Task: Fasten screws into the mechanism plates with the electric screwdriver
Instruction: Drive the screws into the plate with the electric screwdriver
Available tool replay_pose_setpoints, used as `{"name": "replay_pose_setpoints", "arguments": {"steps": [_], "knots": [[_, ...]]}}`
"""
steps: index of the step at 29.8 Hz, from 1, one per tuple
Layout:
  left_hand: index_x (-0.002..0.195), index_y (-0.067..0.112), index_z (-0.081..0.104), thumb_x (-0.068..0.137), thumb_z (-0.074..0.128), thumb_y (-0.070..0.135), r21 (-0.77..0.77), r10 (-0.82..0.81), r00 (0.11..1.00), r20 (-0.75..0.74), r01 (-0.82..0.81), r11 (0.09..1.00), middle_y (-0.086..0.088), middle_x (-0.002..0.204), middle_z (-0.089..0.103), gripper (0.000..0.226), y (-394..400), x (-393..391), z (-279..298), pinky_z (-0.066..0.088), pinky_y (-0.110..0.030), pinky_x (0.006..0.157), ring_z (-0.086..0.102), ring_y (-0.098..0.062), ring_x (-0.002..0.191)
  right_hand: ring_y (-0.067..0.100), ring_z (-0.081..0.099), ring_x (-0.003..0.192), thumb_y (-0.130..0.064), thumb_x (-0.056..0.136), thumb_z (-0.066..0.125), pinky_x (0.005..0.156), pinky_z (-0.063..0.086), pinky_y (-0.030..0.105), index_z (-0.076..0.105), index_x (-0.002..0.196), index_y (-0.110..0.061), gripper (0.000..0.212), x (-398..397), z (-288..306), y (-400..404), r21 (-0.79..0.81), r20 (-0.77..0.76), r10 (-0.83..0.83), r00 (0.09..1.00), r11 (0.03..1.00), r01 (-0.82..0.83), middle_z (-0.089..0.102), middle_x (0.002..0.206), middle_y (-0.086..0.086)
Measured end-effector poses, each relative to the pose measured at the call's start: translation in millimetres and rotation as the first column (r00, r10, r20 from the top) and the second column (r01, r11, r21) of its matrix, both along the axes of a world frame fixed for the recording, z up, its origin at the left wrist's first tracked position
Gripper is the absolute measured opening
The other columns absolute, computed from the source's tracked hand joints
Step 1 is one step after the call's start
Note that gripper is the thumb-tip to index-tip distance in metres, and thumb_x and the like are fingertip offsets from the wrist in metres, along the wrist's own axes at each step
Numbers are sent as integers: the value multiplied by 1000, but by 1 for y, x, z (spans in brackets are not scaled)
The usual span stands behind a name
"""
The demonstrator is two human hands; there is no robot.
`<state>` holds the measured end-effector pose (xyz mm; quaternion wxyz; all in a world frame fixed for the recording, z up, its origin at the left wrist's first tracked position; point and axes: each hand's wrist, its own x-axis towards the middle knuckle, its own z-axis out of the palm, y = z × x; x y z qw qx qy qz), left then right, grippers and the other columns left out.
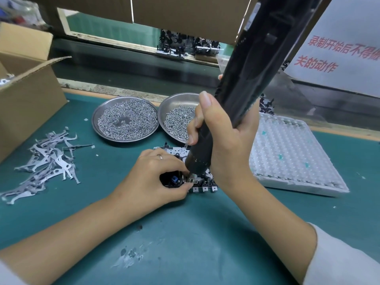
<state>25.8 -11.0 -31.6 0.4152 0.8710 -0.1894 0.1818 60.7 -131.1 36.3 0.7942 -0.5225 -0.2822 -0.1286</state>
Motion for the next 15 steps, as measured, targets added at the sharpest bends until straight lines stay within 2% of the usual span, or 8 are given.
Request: {"name": "replay_pose_setpoints", "arguments": {"steps": [3, 5, 8, 15], "knots": [[75, 14, 74, 62, 75, 26, 0, 1, 1000, 0, -1, 1000, 22, 73, 58, 17, 0, 0, 1, 45, -41, 82, 51, -4, 78, 28, 36, 36, 0, 88, 55, 44, 37, 24, 37, 87, -4, 19, 1, 0, -1, -13, -15, -4, 1000, 1000, 4, 44, 51, 3], [76, 17, 75, 62, 76, 25, -5, 3, 1000, 12, -3, 1000, 26, 75, 58, 16, -1, 0, 1, 45, -40, 83, 51, -3, 79, 25, 41, 35, -5, 86, 61, 43, 37, 25, 37, 86, -7, 24, 1, 4, -3, -9, -17, -18, 1000, 1000, 18, 45, 52, 3], [83, 22, 77, 63, 76, 27, -11, 1, 1000, -10, -1, 1000, 17, 80, 69, 21, 0, -1, -1, 44, -38, 86, 53, -3, 82, 22, 44, 35, -15, 82, 62, 42, 37, 25, 39, 91, -10, 24, 6, 11, -10, 9, 4, -48, 999, 999, 48, 46, 55, 4], [84, 24, 77, 64, 75, 27, 24, 15, 1000, -7, -15, 1000, 15, 80, 70, 20, 0, -1, 0, 42, -37, 86, 52, -2, 81, 21, 42, 36, -9, 85, 59, 41, 37, 26, 35, 88, -11, 24, 13, -2, -10, -64, -96, -83, 992, 995, 77, 44, 57, 7]]}}
